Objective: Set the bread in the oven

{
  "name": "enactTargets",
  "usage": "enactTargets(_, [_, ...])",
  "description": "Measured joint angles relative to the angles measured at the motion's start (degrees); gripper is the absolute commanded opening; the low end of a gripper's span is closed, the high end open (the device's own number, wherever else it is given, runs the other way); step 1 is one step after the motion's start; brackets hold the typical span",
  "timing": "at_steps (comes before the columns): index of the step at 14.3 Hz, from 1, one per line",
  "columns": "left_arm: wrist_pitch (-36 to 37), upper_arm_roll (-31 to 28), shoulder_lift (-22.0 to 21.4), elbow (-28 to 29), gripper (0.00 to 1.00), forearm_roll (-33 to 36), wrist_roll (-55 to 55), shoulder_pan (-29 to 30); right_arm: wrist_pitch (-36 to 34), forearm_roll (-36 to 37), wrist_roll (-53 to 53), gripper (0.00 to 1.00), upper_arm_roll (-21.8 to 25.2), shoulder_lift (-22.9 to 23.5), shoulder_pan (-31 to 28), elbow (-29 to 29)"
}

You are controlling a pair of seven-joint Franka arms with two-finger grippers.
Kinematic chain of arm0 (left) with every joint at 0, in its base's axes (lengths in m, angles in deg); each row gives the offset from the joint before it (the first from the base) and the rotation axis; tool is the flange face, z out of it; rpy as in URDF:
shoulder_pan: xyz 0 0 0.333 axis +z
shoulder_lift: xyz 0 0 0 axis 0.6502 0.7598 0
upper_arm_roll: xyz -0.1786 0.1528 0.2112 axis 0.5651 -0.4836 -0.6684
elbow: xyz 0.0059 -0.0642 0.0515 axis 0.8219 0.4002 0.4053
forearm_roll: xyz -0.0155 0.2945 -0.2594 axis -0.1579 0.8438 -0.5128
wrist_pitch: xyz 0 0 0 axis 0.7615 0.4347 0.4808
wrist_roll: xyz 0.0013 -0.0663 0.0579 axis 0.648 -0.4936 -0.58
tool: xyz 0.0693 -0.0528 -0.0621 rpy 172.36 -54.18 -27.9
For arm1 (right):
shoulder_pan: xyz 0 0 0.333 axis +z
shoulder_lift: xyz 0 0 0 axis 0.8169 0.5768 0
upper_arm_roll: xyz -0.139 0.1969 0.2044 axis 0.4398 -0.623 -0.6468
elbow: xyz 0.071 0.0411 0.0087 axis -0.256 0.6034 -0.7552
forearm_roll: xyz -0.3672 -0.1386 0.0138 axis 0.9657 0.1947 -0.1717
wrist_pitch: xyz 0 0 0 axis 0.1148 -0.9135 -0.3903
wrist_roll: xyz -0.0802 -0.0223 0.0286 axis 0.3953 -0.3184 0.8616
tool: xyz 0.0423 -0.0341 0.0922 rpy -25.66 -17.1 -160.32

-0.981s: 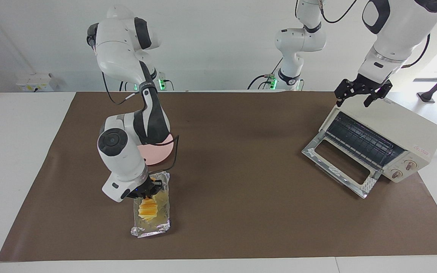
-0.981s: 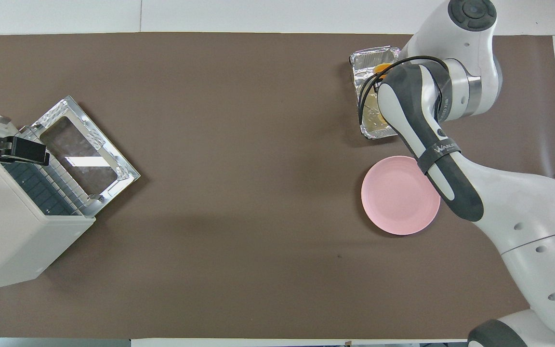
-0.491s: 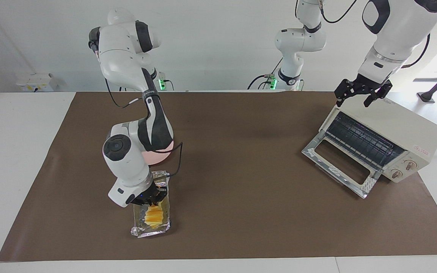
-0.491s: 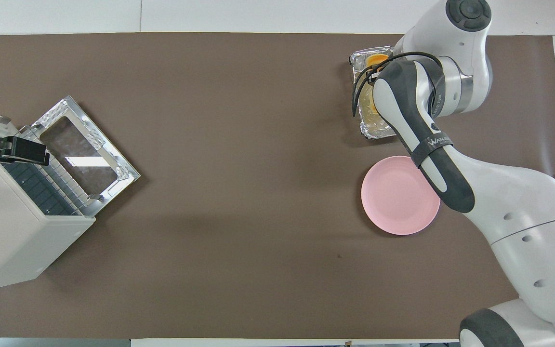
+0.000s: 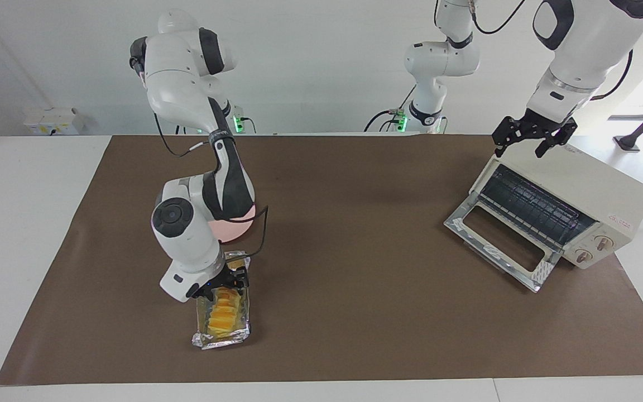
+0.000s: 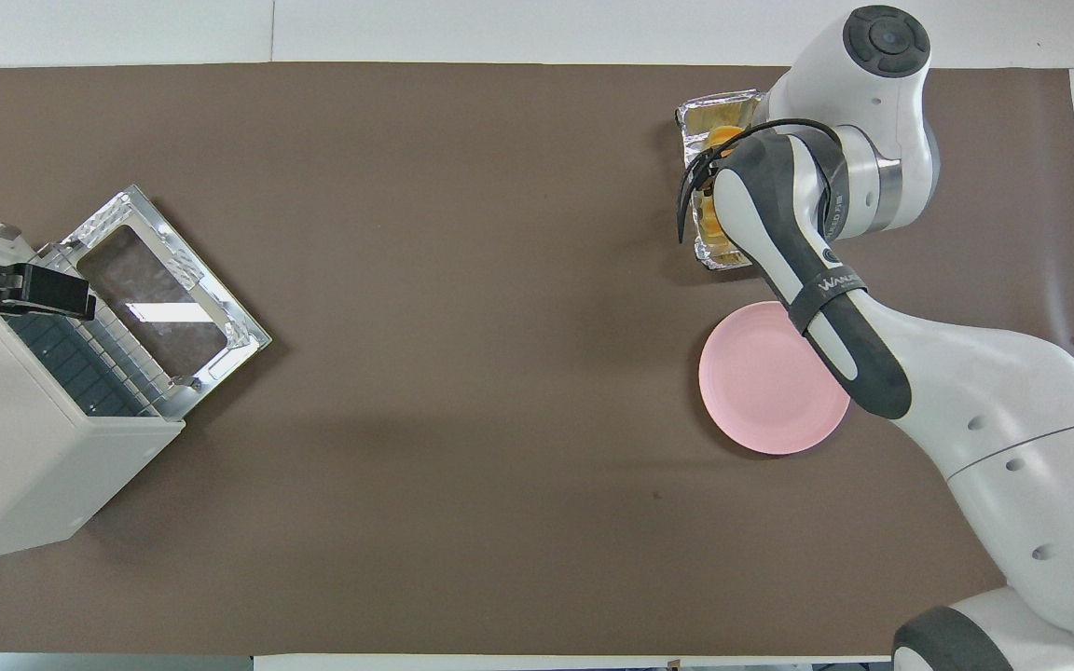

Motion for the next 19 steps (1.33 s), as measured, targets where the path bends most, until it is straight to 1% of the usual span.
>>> enactTargets(5, [0.00, 0.00, 0.00, 0.00, 1.00, 0.00, 0.00, 0.00, -0.63, 1.64, -2.29, 1.00, 0.23, -0.32, -2.76, -0.16])
enactTargets(7, [0.00, 0.00, 0.00, 0.00, 1.00, 0.00, 0.00, 0.00, -0.20, 2.87, -2.90, 0.94, 0.24, -0.32, -3.23, -0.15])
enactTargets(9, [0.00, 0.00, 0.00, 0.00, 1.00, 0.00, 0.00, 0.00, 0.71, 3.83, -2.90, 0.80, 0.21, -0.32, -3.09, -0.03])
enactTargets(10, [0.00, 0.00, 0.00, 0.00, 1.00, 0.00, 0.00, 0.00, 0.96, 3.97, -2.92, 0.76, 0.21, -0.31, -3.07, 0.13])
enactTargets(12, [0.00, 0.00, 0.00, 0.00, 1.00, 0.00, 0.00, 0.00, 2.08, 4.06, -3.79, 0.73, 0.25, -0.28, -3.21, 1.00])
enactTargets(14, [0.00, 0.00, 0.00, 0.00, 1.00, 0.00, 0.00, 0.00, 3.39, 4.06, -4.69, 0.65, 0.30, -0.27, -3.42, 2.04])
enactTargets(15, [0.00, 0.00, 0.00, 0.00, 1.00, 0.00, 0.00, 0.00, 3.95, 4.06, -4.84, 0.55, 0.30, -0.27, -3.53, 2.51])
enactTargets(18, [0.00, 0.00, 0.00, 0.00, 1.00, 0.00, 0.00, 0.00, 5.29, 4.06, -4.93, 0.02, 0.30, -0.27, -3.64, 3.50])
enactTargets(19, [0.00, 0.00, 0.00, 0.00, 1.00, 0.00, 0.00, 0.00, 5.42, 4.06, -4.94, 0.00, 0.29, -0.27, -3.63, 3.67])
